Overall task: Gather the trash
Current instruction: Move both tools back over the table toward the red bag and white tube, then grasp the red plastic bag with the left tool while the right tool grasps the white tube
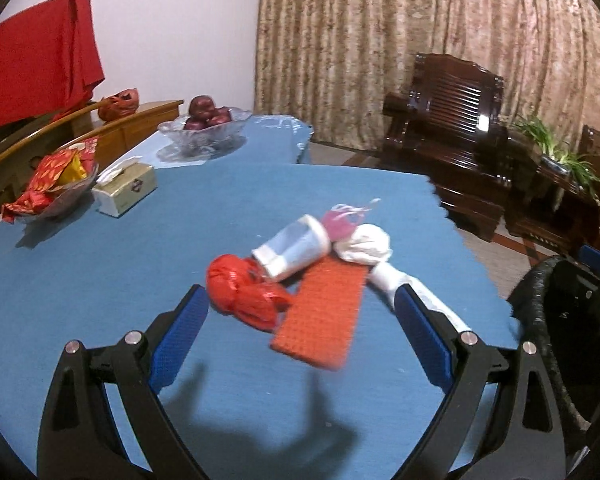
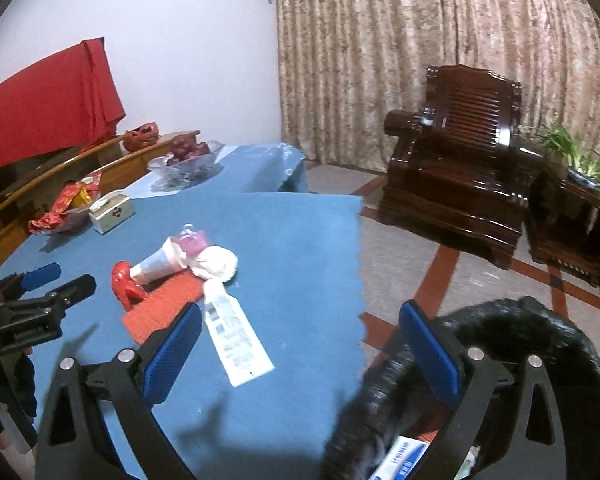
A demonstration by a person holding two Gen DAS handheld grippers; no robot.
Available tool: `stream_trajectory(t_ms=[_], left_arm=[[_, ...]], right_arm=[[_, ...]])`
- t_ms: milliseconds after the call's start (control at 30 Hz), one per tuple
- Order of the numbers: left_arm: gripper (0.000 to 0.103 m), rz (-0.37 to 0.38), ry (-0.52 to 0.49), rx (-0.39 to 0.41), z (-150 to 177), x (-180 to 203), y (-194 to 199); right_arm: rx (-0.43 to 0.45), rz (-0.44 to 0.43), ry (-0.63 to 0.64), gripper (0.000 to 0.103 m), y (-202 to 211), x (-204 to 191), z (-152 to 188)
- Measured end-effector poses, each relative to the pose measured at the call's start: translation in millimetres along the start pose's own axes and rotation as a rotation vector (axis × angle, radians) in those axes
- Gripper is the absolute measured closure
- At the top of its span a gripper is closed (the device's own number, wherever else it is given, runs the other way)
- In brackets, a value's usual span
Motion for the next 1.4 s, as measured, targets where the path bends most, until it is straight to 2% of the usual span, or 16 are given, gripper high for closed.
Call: stream_trajectory(t_ms=[333,400,467,800,1000,1133,1233,1400], left_arm=[[0.012,-0.037,0.048,-0.057,12.8,-30.8,-42.9],[0.014,-0.042,0.049,-0.075,14.9,-33.5,-54.1],[0.020,-0.036,0.049,-0.095,16.7,-34.9,-65.1],[0.024,-0.013,0.065,-0.173,24.2,-42.9,-110.7],[0.038,0.012,0.093,-0.203,26.9,-50.2,-123.3],[0.052,0.024,0.103,-0.199,27.0,-52.9,-123.8],[0.059,0.025,0.105,-0.193,27.0,-54.3,-121.8],[0.067,0.007,0.086,-0.176,26.7,-52.8,-114.3]], right_arm=[[-0.056,-0.024,0.025,0.011,-54.4,-28.1,1.4],[-0.073,-0.025,0.026,0.014,-65.2,-31.3,3.4],[-0.083,-0.026,0.028,0.015,-72.9,-33.9,4.8],[-0.138,-0.043,0.054,0.018,-111.3,-45.3,13.5],[-0.186,-0.072,0.065,0.019,-133.4,-53.1,18.9],[-0.237,-0.087,0.070,0.021,-147.3,-56.7,22.2],[-0.270,-0.092,0.065,0.026,-152.8,-56.9,25.3],[-0.312,-0.112,0.072,0.043,-156.7,-60.3,31.3]])
Point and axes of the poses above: each gripper's, at about its wrist camera, not at the fingertips, and y roughly against the way its jaws point, x to its right, z to its underside, the point moved 4 cm from there along -y, roughly the way its jaws point, and after that the axes turned 7 degrees about -y, right-handed, at the moved point
